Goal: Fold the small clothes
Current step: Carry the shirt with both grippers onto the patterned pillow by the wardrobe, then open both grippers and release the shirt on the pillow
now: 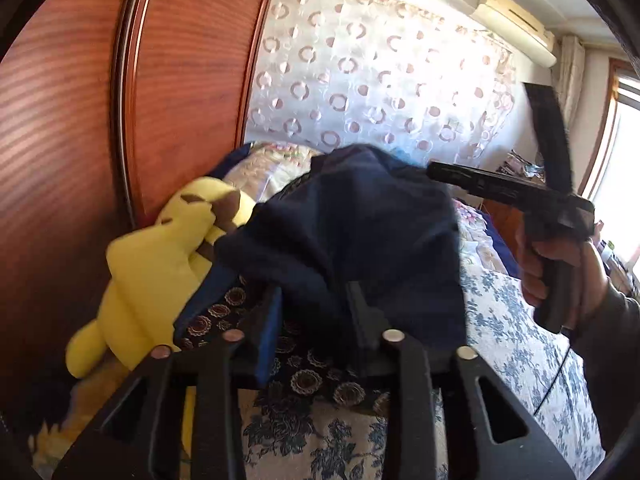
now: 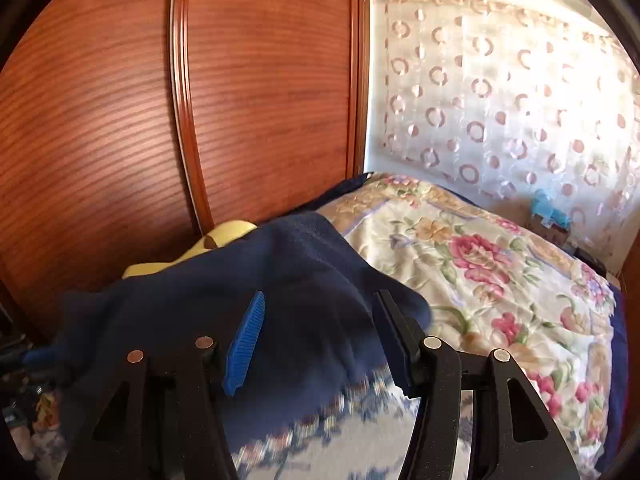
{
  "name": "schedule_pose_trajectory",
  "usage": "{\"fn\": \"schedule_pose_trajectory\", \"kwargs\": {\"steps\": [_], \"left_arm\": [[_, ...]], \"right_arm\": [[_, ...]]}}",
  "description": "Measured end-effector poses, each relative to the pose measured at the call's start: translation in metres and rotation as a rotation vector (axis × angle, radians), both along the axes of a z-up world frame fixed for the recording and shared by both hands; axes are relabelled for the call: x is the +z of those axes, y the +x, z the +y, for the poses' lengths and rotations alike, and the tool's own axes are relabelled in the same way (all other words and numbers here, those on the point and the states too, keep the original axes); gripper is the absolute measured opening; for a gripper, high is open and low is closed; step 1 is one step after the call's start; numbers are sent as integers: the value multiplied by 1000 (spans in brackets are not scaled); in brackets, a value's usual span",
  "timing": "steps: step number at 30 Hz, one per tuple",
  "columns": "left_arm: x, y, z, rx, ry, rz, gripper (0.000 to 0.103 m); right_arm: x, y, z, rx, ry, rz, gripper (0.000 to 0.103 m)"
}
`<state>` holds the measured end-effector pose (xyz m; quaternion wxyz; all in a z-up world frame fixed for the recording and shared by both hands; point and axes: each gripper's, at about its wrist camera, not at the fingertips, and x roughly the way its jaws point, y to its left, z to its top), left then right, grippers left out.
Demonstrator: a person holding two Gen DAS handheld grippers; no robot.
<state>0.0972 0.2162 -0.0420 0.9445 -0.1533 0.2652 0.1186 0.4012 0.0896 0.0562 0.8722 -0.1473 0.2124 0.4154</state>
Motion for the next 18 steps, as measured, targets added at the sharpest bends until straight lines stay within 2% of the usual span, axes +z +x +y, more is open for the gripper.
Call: {"fn": "schedule_pose_trajectory", "kwargs": {"steps": [3,4,6,12,18], "left_arm": [[12,-10,-9,-2,51,-27,51],[16,-14,-13,-6,69,-34,63],[25,-21,-23,-24,94,-59,77],[39,-30,-56,-90,151,-86,81],[44,-33,-94,-167,174,-106,81]], "right_arm": [[-8,-31,-32,-21,25,-5,58],[-5,-43,-42,-32,33,-5,58],[-11,-63,-63,-51,44,-6,58],[-15,-126,-109,-116,79,-16,59],[-20,-187,-158,-209,113,-31,71]]}}
